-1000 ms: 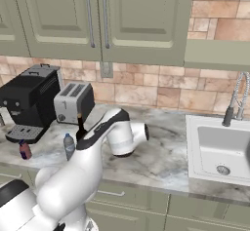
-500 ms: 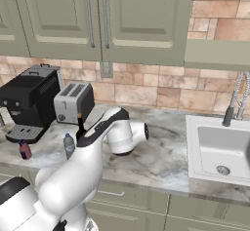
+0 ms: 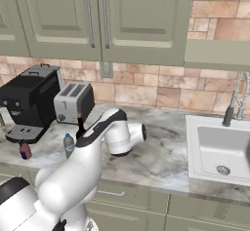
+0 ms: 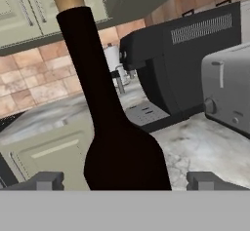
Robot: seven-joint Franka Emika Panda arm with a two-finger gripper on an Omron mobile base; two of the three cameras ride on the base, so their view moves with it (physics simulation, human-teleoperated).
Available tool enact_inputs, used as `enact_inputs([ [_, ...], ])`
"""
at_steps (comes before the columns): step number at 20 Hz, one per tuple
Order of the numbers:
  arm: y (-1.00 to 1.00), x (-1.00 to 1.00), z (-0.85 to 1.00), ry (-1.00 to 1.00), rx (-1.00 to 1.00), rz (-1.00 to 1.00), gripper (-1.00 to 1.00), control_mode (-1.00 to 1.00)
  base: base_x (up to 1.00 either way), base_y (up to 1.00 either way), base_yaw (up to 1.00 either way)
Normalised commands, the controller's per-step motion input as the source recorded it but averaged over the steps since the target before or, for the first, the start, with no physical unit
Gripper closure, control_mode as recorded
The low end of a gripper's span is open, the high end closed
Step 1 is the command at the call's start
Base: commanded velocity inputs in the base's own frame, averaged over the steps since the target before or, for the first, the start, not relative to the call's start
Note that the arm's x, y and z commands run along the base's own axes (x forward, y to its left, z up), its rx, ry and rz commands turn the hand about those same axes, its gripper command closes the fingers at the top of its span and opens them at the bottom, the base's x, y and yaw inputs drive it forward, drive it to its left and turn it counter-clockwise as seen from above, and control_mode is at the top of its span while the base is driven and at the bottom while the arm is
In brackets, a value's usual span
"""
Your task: Place the drinks on the dining counter in a tight cluster.
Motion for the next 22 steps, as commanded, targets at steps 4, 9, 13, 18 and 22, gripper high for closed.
enact_inputs([
  [4,0.01,0.0,-0.01,0.0,0.0,0.0,-1.0,-1.0,0.0,0.0,0.0],
  [9,0.0,0.0,0.0,0.0,0.0,0.0,-1.0,-1.0,0.0,0.0,0.0],
  [13,0.07,0.01,0.0,0.0,0.0,0.0,-1.0,-1.0,0.0,0.0,0.0],
  [18,0.12,0.04,0.0,0.0,0.0,0.0,-1.0,-1.0,0.0,0.0,0.0],
  [22,0.08,0.0,0.0,0.0,0.0,0.0,-1.0,-1.0,0.0,0.0,0.0],
])
